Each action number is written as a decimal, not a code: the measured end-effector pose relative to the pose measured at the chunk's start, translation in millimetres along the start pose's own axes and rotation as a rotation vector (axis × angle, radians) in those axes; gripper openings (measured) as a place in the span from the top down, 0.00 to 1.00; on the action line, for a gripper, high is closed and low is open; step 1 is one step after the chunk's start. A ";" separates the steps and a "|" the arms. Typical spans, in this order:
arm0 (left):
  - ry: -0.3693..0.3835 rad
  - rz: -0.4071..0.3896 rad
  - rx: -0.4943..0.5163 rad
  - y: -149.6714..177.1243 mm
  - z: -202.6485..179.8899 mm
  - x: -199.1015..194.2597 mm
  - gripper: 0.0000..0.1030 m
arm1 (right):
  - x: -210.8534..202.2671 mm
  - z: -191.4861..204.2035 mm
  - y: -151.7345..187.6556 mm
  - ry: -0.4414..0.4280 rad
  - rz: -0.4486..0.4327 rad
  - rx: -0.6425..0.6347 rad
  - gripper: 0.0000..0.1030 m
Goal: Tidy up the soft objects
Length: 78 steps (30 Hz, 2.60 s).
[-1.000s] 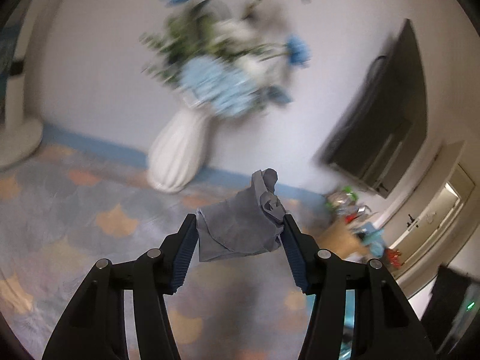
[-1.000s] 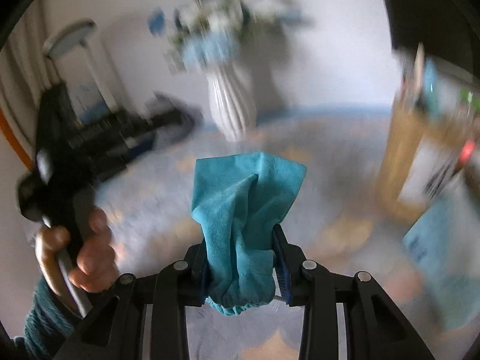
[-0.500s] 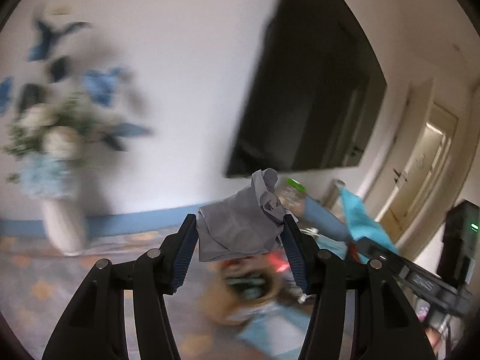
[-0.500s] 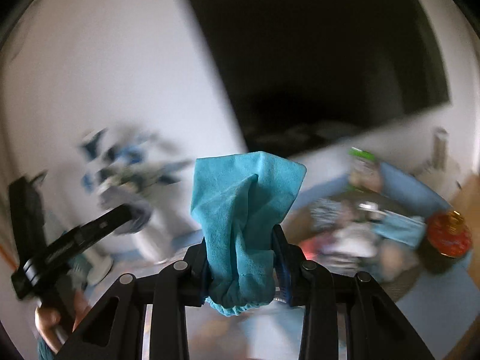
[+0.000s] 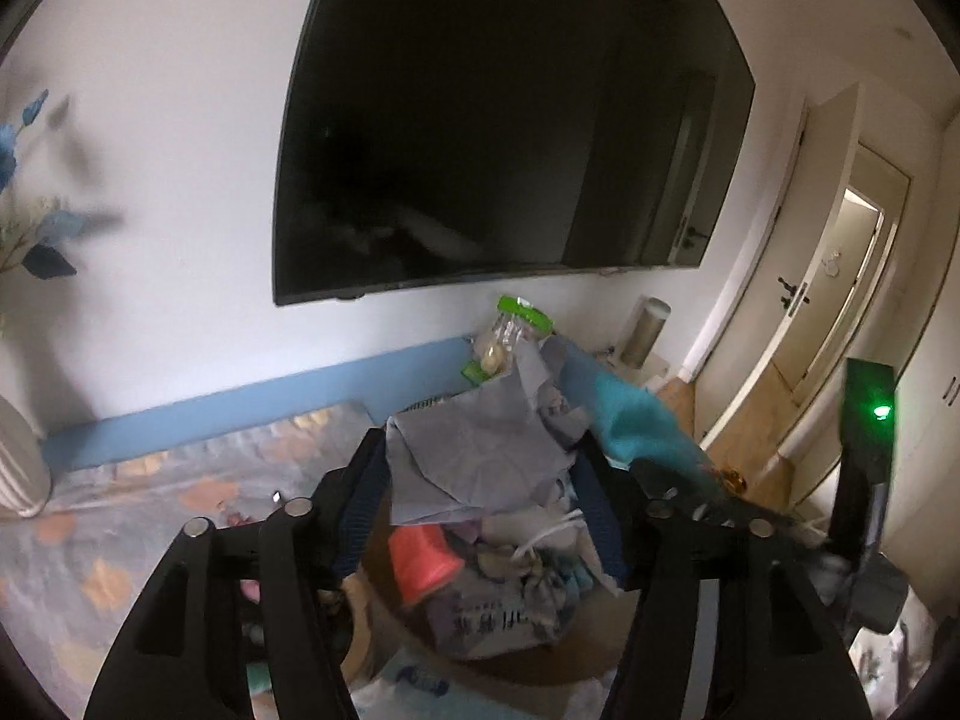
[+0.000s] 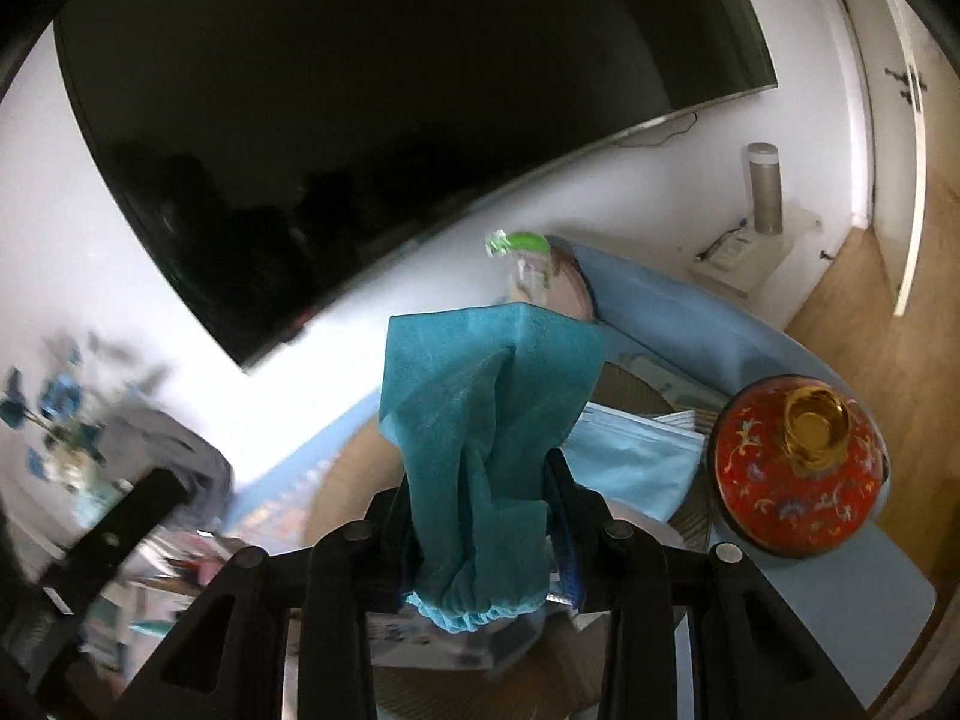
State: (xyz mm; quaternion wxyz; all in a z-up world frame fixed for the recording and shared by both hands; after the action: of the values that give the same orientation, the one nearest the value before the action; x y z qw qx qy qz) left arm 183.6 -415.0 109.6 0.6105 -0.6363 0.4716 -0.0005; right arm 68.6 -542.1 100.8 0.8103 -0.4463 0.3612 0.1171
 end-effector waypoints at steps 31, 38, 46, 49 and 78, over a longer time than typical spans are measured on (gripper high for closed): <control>-0.315 -0.048 -0.019 105.0 161.8 -207.9 0.08 | -80.6 132.3 140.9 -0.177 0.091 -0.252 0.29; -0.513 0.000 -0.167 178.1 259.8 -221.2 0.08 | -53.0 243.5 251.6 -0.283 0.161 -0.493 0.22; -0.681 -0.031 -0.282 239.2 315.2 -217.0 0.08 | -11.4 290.8 305.9 -0.239 0.030 -0.608 0.21; -0.671 -0.058 -0.293 236.9 315.0 -220.1 0.03 | 4.2 284.8 312.2 -0.183 0.043 -0.602 0.19; -0.726 -0.033 -0.289 240.9 319.2 -219.7 0.01 | -8.9 279.7 308.7 -0.126 -0.046 -0.613 0.00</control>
State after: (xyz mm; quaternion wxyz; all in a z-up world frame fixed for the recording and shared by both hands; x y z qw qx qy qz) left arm 101.2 10.7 -32.5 0.6417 -0.6819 0.2100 0.2813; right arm 38.6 -137.7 5.0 0.6612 -0.6697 0.2480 0.2298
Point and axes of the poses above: each gripper's, at about its wrist camera, not at the fingertips, and x roughly the way its jaws point, z to its left, y to its underside, the point moved 8 cm from there along x, roughly the way its jaws point, and after that the axes turned 3 degrees about z, right-handed, at the moved point
